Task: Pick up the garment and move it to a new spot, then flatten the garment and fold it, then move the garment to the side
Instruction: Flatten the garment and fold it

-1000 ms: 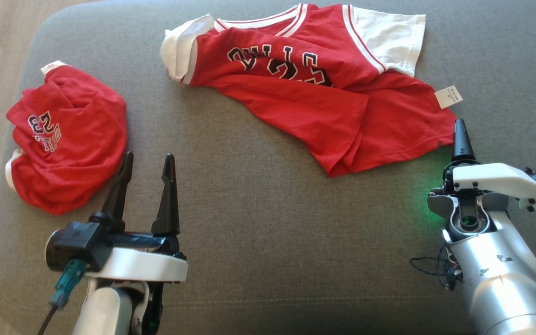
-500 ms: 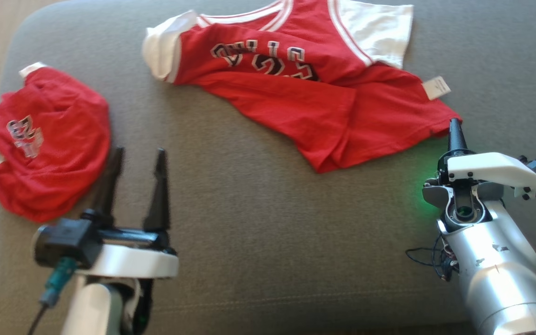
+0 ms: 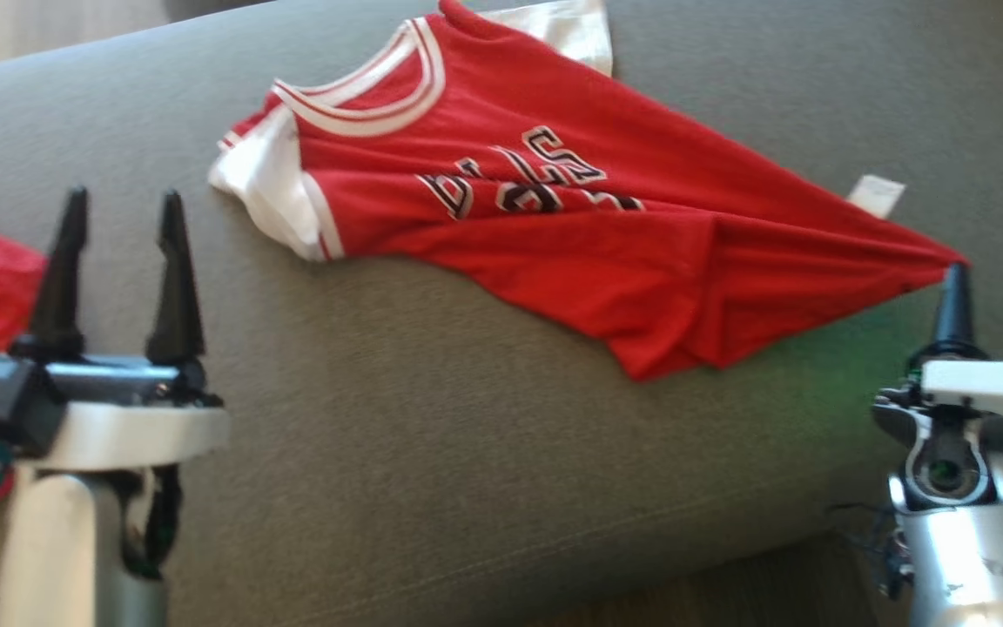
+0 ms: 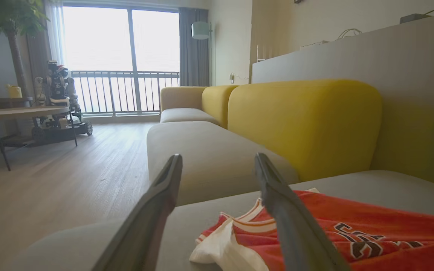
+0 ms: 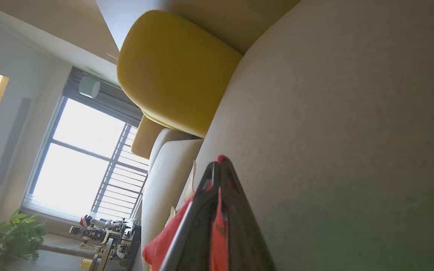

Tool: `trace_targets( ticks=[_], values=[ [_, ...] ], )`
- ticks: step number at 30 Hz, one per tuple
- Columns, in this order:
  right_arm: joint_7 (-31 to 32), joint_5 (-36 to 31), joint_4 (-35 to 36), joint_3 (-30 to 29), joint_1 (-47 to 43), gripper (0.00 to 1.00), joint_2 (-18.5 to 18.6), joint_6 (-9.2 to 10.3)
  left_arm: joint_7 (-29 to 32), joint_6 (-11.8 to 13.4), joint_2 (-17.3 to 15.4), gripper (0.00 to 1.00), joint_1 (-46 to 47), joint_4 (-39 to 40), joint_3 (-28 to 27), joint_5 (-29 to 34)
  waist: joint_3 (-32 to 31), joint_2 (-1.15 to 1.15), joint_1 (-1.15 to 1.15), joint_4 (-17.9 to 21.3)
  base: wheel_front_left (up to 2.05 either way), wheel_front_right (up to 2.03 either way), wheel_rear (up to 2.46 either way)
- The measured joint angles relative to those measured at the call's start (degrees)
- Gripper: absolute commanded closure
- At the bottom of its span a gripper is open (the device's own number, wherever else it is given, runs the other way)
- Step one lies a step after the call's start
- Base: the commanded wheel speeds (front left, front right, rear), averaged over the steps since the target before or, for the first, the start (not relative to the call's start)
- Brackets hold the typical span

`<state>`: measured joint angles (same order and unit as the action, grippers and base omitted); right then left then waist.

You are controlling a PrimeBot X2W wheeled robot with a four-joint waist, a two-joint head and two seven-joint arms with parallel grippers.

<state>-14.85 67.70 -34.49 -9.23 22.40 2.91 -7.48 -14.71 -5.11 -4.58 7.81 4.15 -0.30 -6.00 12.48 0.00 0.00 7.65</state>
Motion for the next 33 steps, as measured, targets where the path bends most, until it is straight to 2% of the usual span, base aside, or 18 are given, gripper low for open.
trace_targets(
  ticks=[4, 7, 8, 11, 12, 14, 15, 16, 19, 23, 28, 33],
  values=[
    [-0.02, -2.74, 7.22, -2.32, -3.03, 1.0, -0.03, 0.0, 0.0, -1.04, -3.14, 0.0, 3.5, 1.15, -0.23, 0.88, 0.36, 0.0, 0.0, 3.13, 0.0, 0.0, 0.0],
    [-0.03, -2.52, 9.13, 2.03, -3.69, 1.0, 0.08, 0.0, 0.43, -1.94, -6.09, 0.0, 8.46, -0.21, 3.16, -0.37, 1.33, 0.0, 0.0, 4.87, 0.0, 0.0, 0.0],
    [-0.03, -2.49, 9.22, 3.8, -4.01, 1.0, 0.04, 0.0, 2.53, -1.99, -7.71, 0.0, 11.01, -1.44, 6.37, -1.65, 1.91, 0.0, 0.0, 5.22, 0.0, 0.0, 0.0],
    [-0.02, 0.01, 9.37, 9.43, -4.85, 1.0, -0.1, 0.0, 11.96, -2.38, -16.62, 0.0, 21.69, -4.16, 23.98, -9.22, 4.0, 0.0, 0.0, 6.12, 0.0, 0.0, 0.0],
    [-0.02, 0.78, 9.73, 11.26, -4.89, 1.0, -0.09, 0.0, 15.04, -2.46, -18.76, 0.0, 26.07, -5.06, 27.94, -12.12, 4.84, 0.0, 0.0, 6.52, 0.0, 0.0, 0.0],
    [-0.02, 1.68, 11.16, 14.57, -4.86, 1.0, -0.07, 0.0, 20.75, -2.45, -22.1, 0.0, 36.02, -7.54, 34.41, -18.73, 6.76, 0.0, 0.0, 7.45, 0.0, 0.0, 0.0],
    [-0.02, 2.9, 12.58, 17.86, -4.66, 1.0, -0.08, 0.0, 25.08, -2.44, -24.36, 0.0, 45.76, -10.38, 40.06, -24.31, 8.83, 0.0, 0.0, 8.54, 0.0, 0.0, 0.0],
    [-0.02, 3.39, 13.18, 19.52, -4.42, 1.0, -0.07, 0.0, 26.2, -2.44, -25.35, 0.0, 50.18, -12.01, 42.63, -25.42, 9.86, 0.0, 0.0, 9.17, 0.0, 0.0, 0.0],
    [-0.02, 4.89, 15.26, 23.23, -3.85, 1.0, -0.09, 0.0, 28.06, -2.44, -27.58, 0.0, 60.44, -17.83, 49.81, -26.43, 12.54, 0.0, 0.0, 11.55, 0.0, 0.0, 0.0],
    [-0.02, 5.06, 17.73, 26.04, -3.76, 1.0, -0.04, 0.0, 31.04, -2.45, -29.17, 0.0, 68.71, -26.6, 58.0, -27.48, 15.82, 0.0, 0.0, 15.21, 0.0, 0.0, 0.0],
    [-0.02, 7.66, 21.84, 31.07, -3.78, 1.0, -0.04, 0.0, 35.16, -2.45, -29.22, 0.0, 77.97, -36.39, 63.23, -28.5, 20.39, 0.0, 0.0, 19.07, 0.0, 0.0, 0.0],
    [-0.02, 8.4, 24.96, 36.0, -3.78, 1.0, -0.07, 0.0, 36.82, -2.45, -28.99, 0.0, 84.8, -41.11, 66.85, -28.93, 23.94, 0.0, 0.0, 21.82, 0.0, 0.0, 0.0]
  ],
)
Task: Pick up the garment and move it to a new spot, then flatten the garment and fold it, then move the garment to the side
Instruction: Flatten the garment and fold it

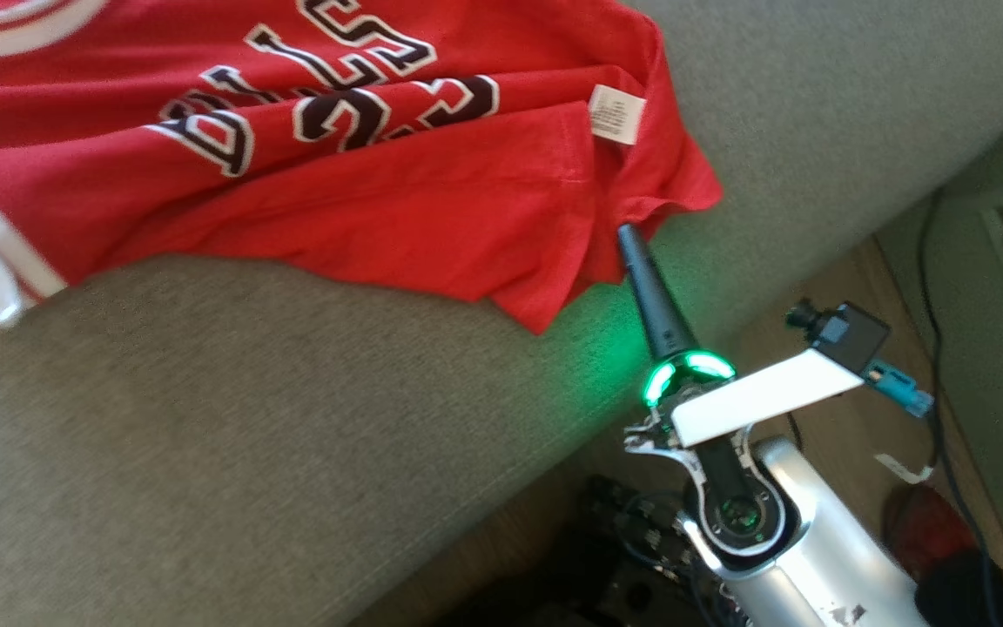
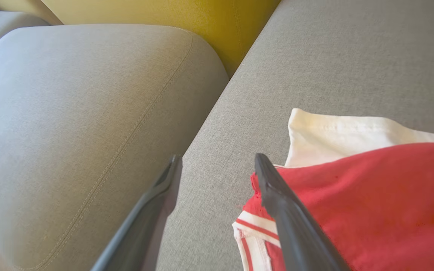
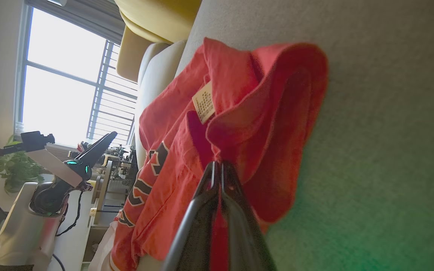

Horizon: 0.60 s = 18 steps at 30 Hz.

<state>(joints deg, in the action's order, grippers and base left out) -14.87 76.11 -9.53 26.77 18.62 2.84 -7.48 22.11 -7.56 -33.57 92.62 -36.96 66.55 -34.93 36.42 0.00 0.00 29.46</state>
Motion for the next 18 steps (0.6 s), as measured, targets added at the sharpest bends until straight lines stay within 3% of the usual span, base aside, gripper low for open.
trace_targets(
  ticks=[3, 8, 18],
  values=[
    [0.01, 1.54, 1.56, 1.81, -0.16, 1.0, -0.14, 0.0, 0.51, 0.0, 0.45, 0.0, 3.3, -2.4, 3.19, -0.36, 2.36, 0.0, 0.0, 1.94, 0.0, 0.0, 0.0],
    [0.0, 2.63, 2.48, 1.78, -0.48, 1.0, -0.15, 0.0, 1.58, 0.0, 4.14, 0.0, 5.32, -5.2, 7.16, -2.07, 5.56, 0.0, 0.0, 3.44, 0.0, 0.0, 0.0],
    [0.0, 3.11, 3.43, -0.23, -4.13, 1.0, -0.22, 0.0, 2.93, 0.0, 9.29, 0.0, 7.4, -9.48, 8.51, -1.51, 6.28, 0.0, 0.0, 3.96, 0.0, 0.0, 0.0]
  ],
)
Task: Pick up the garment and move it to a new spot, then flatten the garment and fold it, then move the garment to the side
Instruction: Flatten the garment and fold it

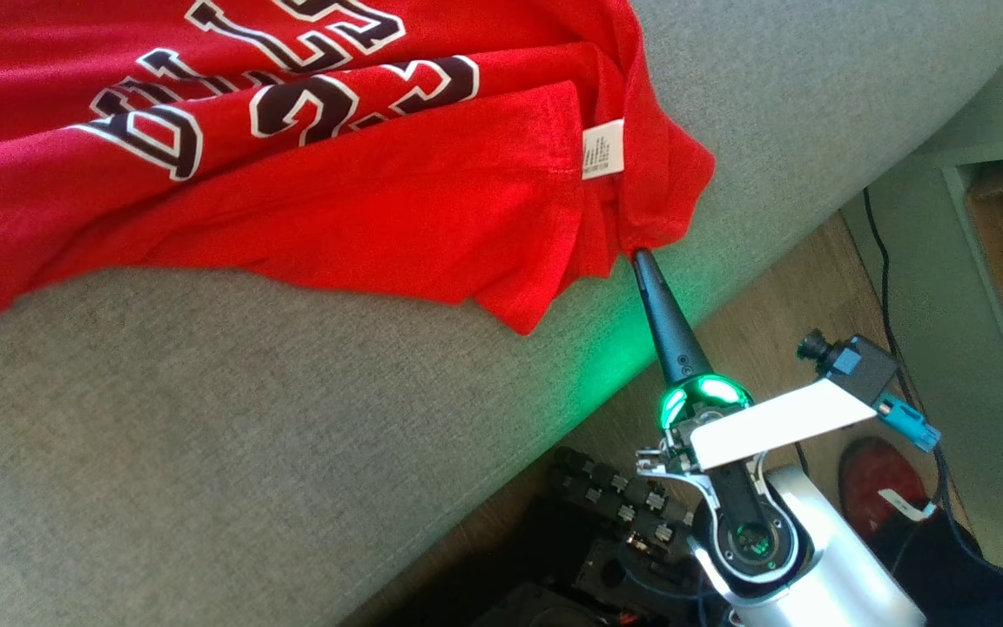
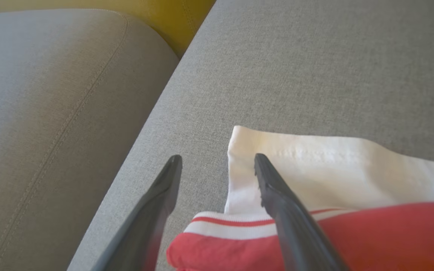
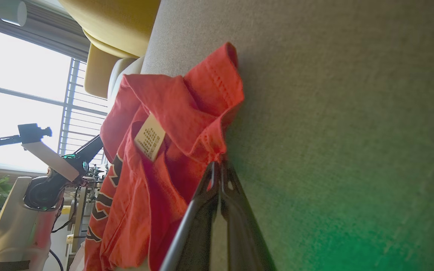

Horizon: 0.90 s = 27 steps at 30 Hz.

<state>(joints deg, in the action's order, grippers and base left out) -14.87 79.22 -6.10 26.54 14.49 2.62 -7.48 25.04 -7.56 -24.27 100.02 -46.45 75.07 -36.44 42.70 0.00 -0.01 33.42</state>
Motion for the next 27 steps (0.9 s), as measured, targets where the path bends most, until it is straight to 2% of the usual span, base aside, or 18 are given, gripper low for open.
trace_targets(
  ticks=[6, 9, 12, 14, 16, 23, 27],
  values=[
    [0.0, -0.16, 1.04, -0.22, -1.19, 1.0, -0.08, 0.0, 4.66, 0.0, -0.13, 0.0, -0.14, 1.31, 0.03, -0.57, -0.08, 0.0, 0.0, -0.16, 0.0, 0.0, 0.0],
    [0.0, -0.77, 2.14, -0.15, -1.43, 1.0, -0.08, 0.0, 6.39, 0.0, -1.68, 0.0, -0.34, 2.76, 0.05, -0.15, -0.03, 0.0, 0.0, -0.23, 0.0, 0.0, 0.0],
    [0.0, -1.68, 3.47, -0.15, -2.25, 1.0, -0.15, 0.0, 8.76, 0.04, -4.54, 0.0, -1.54, 5.6, -0.01, -3.86, 0.08, 0.0, 0.0, -0.32, 0.0, 0.0, 0.0],
    [0.0, -2.19, 3.79, -0.18, -3.2, 1.0, -0.15, 0.0, 10.69, 0.08, -6.15, 0.61, -1.84, 8.92, -0.15, -5.67, 0.25, 0.0, 0.0, -0.37, 0.0, 0.0, 0.0],
    [0.0, -2.43, 4.02, -0.16, -3.91, 1.0, -0.16, 0.0, 12.0, 0.07, -7.3, 1.0, -1.85, 11.4, -0.07, -7.48, 0.45, 0.0, 0.0, -0.35, 0.0, 0.0, 0.0],
    [0.0, -3.1, 5.03, -0.2, -4.11, 1.0, -0.18, 0.0, 15.27, 0.08, -10.46, 1.0, -1.91, 16.67, -0.12, -10.43, 0.8, 0.0, 0.0, -0.26, 0.0, 0.0, 0.0],
    [0.0, -3.11, 5.19, -0.2, -4.1, 1.0, -0.19, 0.0, 13.1, 0.08, -11.85, 1.0, -1.91, 18.71, 0.2, -10.69, 0.8, 0.0, 0.0, -0.16, 0.0, 0.0, 0.0]
  ],
)
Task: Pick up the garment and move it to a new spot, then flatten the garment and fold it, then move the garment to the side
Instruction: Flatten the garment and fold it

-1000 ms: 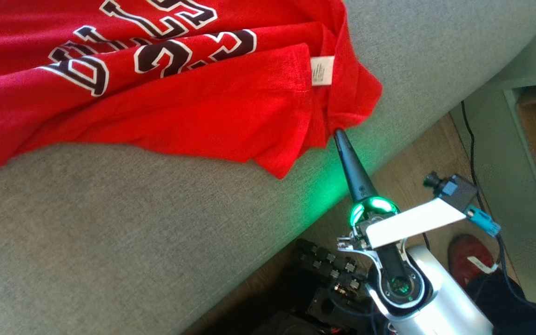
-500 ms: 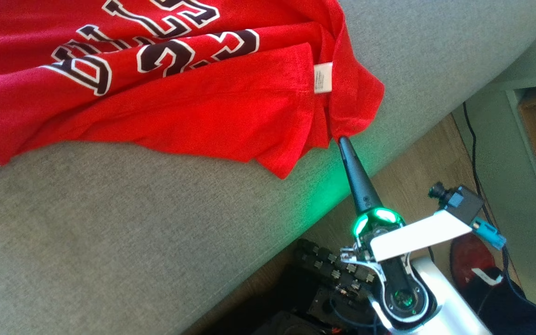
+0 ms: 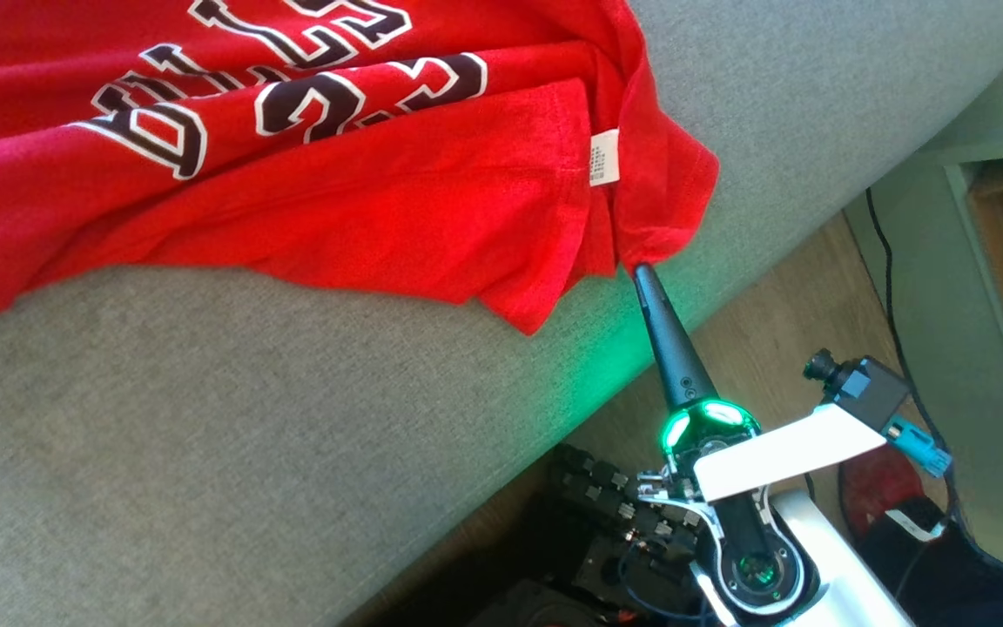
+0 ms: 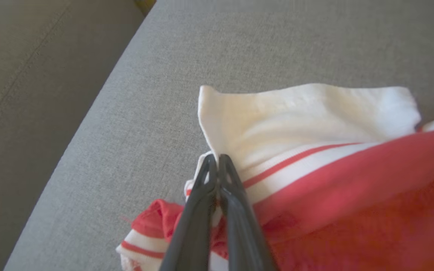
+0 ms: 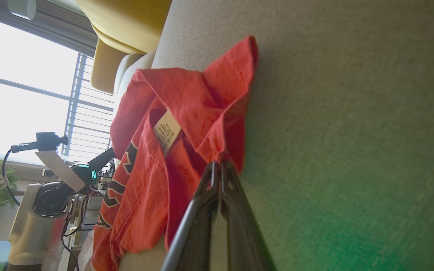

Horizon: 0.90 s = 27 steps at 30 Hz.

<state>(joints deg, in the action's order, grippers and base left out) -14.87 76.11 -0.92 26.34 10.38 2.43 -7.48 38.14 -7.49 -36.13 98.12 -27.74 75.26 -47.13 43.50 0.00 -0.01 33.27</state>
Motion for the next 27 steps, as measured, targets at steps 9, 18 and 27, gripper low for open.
trace_targets(
  ticks=[9, 18, 27],
  values=[
    [0.0, -3.85, 1.2, -1.12, 4.56, 1.0, -0.01, 0.0, -17.38, -0.07, -1.63, 1.0, 6.22, 2.03, 0.58, -1.43, -2.69, 0.0, 0.0, -0.4, 0.0, 0.0, 0.0],
    [0.0, -15.99, 3.38, -14.39, 14.06, 1.0, 0.05, 0.0, -40.46, -0.08, -0.21, 1.0, 8.91, -6.48, 0.26, -2.45, -9.38, 0.0, 0.0, -9.0, 0.0, 0.0, 0.0],
    [5.01, -36.82, -5.52, -26.72, 30.91, 1.0, 0.31, 0.0, -49.87, -0.08, 1.99, 1.0, 5.9, -14.52, -2.78, -13.28, -21.76, 0.0, 0.0, -17.35, 0.0, 0.0, 0.0]
  ],
)
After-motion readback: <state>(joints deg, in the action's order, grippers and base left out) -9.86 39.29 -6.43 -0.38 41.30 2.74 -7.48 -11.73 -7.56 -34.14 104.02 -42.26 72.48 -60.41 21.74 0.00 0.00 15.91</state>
